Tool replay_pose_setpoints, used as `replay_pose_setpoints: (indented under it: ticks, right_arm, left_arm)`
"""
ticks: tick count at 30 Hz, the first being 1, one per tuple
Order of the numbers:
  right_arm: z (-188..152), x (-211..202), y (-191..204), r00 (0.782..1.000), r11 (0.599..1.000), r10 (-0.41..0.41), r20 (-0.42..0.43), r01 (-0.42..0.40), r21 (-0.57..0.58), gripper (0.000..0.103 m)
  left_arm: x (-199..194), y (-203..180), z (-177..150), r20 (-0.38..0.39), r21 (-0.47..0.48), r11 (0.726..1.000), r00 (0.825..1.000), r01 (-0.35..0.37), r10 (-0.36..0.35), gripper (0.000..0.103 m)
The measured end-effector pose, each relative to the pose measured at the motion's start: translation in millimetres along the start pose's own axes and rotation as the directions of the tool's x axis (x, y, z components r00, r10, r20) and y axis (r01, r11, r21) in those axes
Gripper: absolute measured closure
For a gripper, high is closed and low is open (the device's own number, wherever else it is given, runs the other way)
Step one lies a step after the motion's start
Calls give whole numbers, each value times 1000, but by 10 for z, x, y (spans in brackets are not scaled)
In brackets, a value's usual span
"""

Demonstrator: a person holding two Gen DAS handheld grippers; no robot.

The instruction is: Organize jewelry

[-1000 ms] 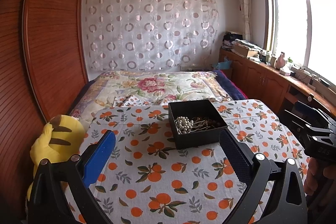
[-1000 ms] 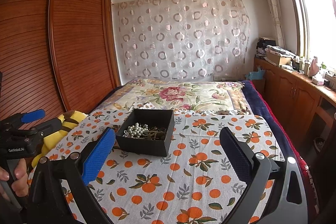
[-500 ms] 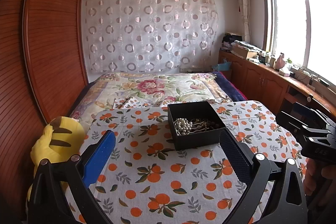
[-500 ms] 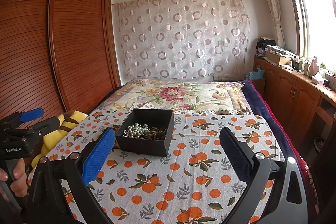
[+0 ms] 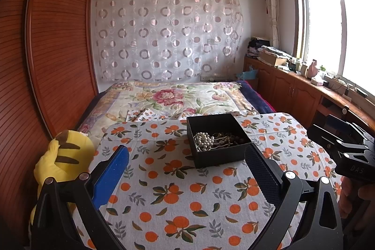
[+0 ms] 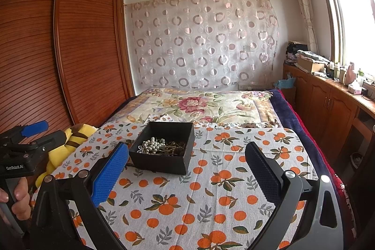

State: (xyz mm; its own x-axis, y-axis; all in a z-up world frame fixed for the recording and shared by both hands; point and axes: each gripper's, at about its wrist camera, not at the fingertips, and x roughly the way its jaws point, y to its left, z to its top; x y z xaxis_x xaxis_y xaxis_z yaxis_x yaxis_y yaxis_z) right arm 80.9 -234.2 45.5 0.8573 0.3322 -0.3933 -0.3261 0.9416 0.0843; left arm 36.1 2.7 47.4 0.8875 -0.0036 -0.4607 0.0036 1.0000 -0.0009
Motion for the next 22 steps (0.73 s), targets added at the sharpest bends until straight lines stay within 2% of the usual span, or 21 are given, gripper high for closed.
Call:
replay_pose_setpoints:
  ticks: [22]
  right_arm:
    - [13,12,-5,1000,1000,-1,-1,1,1,3]
  left_arm:
    - [-4,18,-6,-3,-4,1000,1000,-4,4,8]
